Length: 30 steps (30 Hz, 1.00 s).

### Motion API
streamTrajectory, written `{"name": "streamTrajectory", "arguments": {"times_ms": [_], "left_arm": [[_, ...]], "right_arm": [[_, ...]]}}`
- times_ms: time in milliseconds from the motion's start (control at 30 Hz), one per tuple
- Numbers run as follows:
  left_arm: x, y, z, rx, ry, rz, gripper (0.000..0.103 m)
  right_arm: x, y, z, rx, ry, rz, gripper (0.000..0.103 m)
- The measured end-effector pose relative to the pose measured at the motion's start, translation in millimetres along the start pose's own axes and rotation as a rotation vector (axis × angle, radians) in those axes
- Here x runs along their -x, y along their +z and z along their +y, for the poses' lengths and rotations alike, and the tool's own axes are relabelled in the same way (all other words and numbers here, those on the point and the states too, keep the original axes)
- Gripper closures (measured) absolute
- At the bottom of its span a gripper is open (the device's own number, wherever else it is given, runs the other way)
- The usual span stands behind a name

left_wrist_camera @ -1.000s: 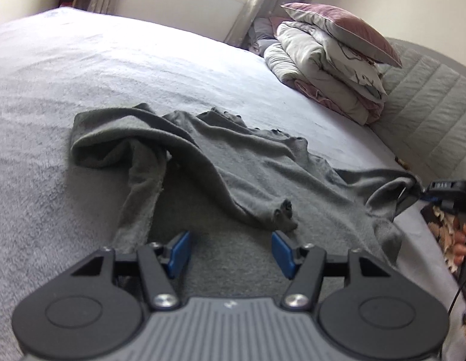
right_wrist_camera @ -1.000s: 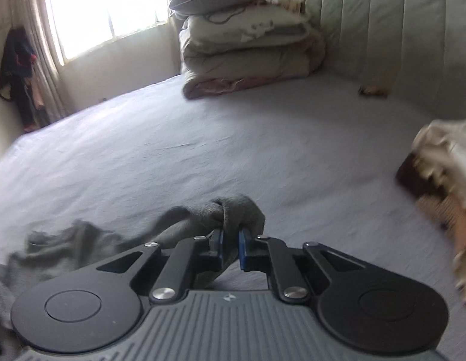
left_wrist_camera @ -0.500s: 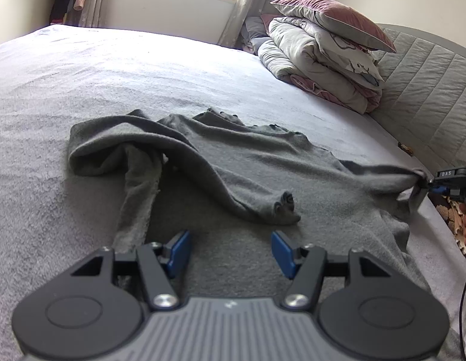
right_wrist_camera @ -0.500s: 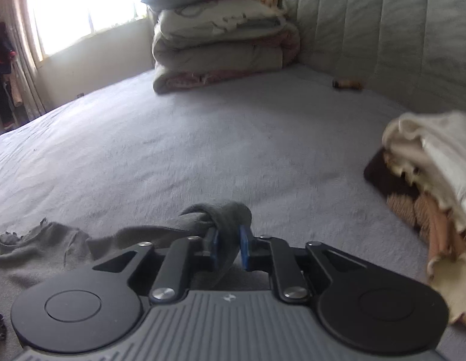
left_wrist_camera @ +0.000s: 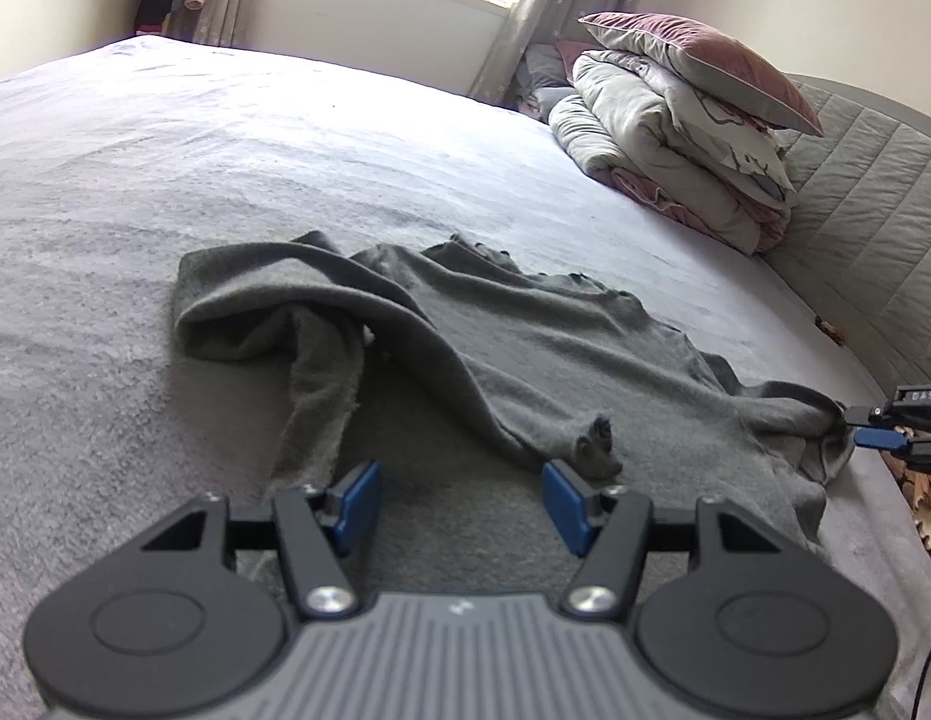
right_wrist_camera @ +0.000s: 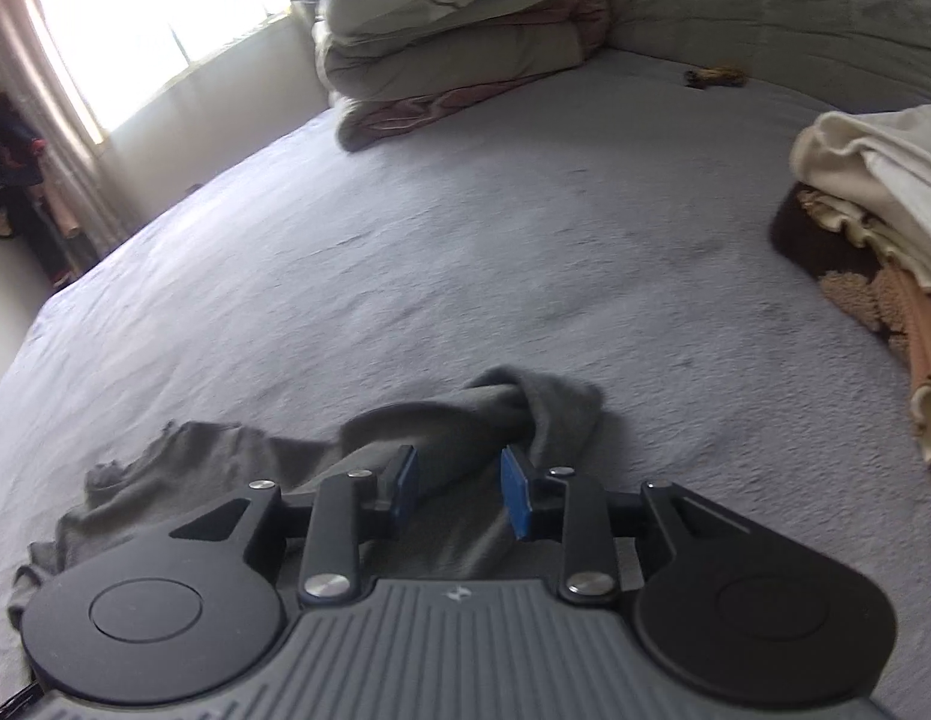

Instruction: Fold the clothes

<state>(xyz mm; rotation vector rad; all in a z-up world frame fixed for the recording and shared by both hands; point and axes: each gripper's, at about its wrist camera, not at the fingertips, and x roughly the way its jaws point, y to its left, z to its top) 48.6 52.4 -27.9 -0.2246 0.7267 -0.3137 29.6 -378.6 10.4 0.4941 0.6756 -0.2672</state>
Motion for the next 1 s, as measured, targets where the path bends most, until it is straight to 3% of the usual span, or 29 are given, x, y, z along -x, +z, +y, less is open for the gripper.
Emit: {"name": "streamTrajectory", "arguments": {"times_ms": [767, 1000], "left_arm": [[11.2, 16.3, 43.5, 0.093, 0.199, -0.019, 0.046], [12.6, 22.4, 58.8, 0.173, 0.209, -0.001, 0.047]], "right_arm": [[8.6, -42.8, 68.4, 0.214, 0.134, 0.068, 0.069], [5.8, -55.5, 92.4, 0.245, 0.183, 0.098, 0.069]]}}
